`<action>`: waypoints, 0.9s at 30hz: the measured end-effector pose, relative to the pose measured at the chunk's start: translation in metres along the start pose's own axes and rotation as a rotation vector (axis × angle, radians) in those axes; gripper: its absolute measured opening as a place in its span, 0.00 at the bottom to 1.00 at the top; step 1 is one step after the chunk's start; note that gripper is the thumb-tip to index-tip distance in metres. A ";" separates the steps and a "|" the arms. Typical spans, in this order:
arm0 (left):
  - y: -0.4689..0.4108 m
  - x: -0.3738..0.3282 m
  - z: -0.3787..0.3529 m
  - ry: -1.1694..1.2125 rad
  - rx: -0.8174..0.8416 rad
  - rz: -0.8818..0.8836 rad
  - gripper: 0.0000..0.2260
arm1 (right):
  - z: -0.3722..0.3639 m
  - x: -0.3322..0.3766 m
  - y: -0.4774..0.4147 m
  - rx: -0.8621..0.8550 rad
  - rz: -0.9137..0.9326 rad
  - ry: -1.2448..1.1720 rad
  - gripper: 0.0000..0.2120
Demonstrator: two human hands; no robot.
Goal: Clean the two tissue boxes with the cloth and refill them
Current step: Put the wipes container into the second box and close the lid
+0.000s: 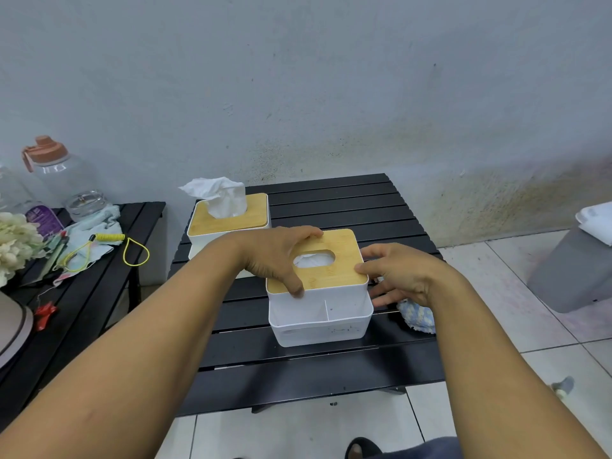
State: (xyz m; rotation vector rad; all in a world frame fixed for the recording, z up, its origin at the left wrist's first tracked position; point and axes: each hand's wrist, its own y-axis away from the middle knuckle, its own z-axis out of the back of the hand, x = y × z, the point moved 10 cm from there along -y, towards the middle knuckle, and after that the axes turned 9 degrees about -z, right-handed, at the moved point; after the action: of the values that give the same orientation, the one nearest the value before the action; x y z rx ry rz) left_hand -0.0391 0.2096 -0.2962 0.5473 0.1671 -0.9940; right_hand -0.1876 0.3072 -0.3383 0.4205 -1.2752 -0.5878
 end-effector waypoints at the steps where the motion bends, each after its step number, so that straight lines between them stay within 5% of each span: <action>1: 0.001 0.001 0.000 0.012 -0.010 0.007 0.51 | 0.000 0.001 0.000 -0.006 0.001 -0.004 0.11; 10: 0.007 -0.004 -0.003 0.081 -0.052 -0.013 0.53 | 0.000 0.003 -0.003 -0.100 -0.038 -0.009 0.07; 15: 0.036 0.031 0.000 0.508 -0.555 0.054 0.44 | 0.001 0.001 -0.001 -0.087 -0.050 -0.024 0.07; 19: 0.054 0.047 -0.028 0.759 -0.744 0.181 0.25 | -0.001 0.001 -0.001 -0.100 -0.059 -0.026 0.07; 23: 0.071 0.059 -0.030 0.715 -1.005 0.324 0.26 | -0.003 0.000 -0.001 -0.115 -0.075 -0.038 0.07; 27: 0.076 0.053 -0.031 0.660 -1.046 0.344 0.21 | -0.002 -0.001 0.000 -0.114 -0.078 -0.045 0.08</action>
State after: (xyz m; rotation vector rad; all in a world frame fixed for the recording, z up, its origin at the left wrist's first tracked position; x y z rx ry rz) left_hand 0.0568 0.2177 -0.3155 -0.0951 1.0732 -0.2601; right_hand -0.1862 0.3080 -0.3397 0.3646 -1.2654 -0.7359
